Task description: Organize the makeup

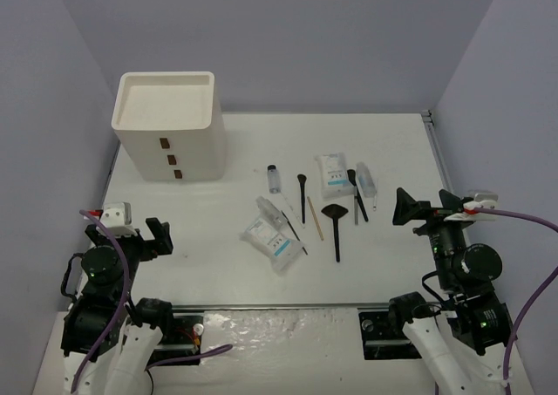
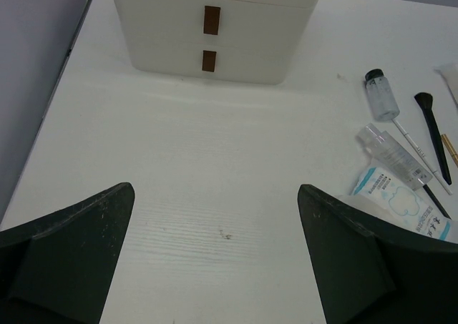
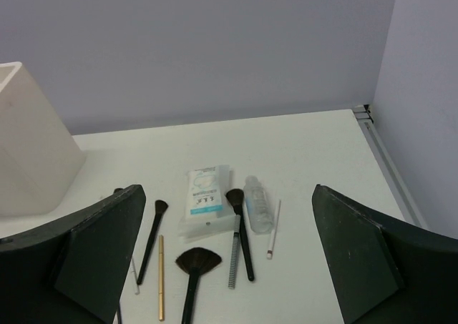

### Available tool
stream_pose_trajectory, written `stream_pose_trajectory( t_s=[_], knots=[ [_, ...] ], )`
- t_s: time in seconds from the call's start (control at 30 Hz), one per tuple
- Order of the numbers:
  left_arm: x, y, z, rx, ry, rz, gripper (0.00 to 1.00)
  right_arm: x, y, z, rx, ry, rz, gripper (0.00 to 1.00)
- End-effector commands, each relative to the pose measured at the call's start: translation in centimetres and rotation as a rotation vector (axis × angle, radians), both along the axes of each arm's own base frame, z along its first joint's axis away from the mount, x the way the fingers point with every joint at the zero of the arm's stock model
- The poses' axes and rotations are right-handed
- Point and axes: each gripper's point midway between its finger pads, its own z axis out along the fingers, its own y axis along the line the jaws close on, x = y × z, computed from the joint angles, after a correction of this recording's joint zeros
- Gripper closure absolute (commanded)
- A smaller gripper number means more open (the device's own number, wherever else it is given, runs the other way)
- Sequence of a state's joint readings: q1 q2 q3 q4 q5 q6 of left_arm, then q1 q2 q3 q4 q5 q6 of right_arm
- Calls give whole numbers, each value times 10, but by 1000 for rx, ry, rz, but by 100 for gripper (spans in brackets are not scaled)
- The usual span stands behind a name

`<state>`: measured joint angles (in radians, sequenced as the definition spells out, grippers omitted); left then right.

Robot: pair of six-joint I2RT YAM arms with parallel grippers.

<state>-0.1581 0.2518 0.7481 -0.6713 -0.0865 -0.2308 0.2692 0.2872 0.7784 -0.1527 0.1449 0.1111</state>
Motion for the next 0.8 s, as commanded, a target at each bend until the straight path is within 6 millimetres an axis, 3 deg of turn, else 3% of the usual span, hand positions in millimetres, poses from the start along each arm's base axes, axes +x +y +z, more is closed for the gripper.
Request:
stream_pose_trajectory(
  t_s=[0.0,0.13,0.23,0.47,0.53,0.67,0.77],
  knots=[
    [16,-1,13,-63,-41,39,3,-1,19,32,-11,-111,105,0],
    [28,-1,4,-171,-1,116,3,10,21,29,-23,-67,104,0],
    [44,-12,3,-260,2,114,3,15,25,29,-8,-48,113,0],
    [111,-44,19,-511,-53,79,4,29,45,21,-11,39,198,0],
    [130,-48,11,-555,-28,83,4,28,52,22,0,45,233,0],
    [175,-36,10,-718,-113,78,9,24,64,22,3,48,304,0],
    [201,-14,-18,-789,-105,124,13,19,65,23,-1,33,319,0]
  ],
)
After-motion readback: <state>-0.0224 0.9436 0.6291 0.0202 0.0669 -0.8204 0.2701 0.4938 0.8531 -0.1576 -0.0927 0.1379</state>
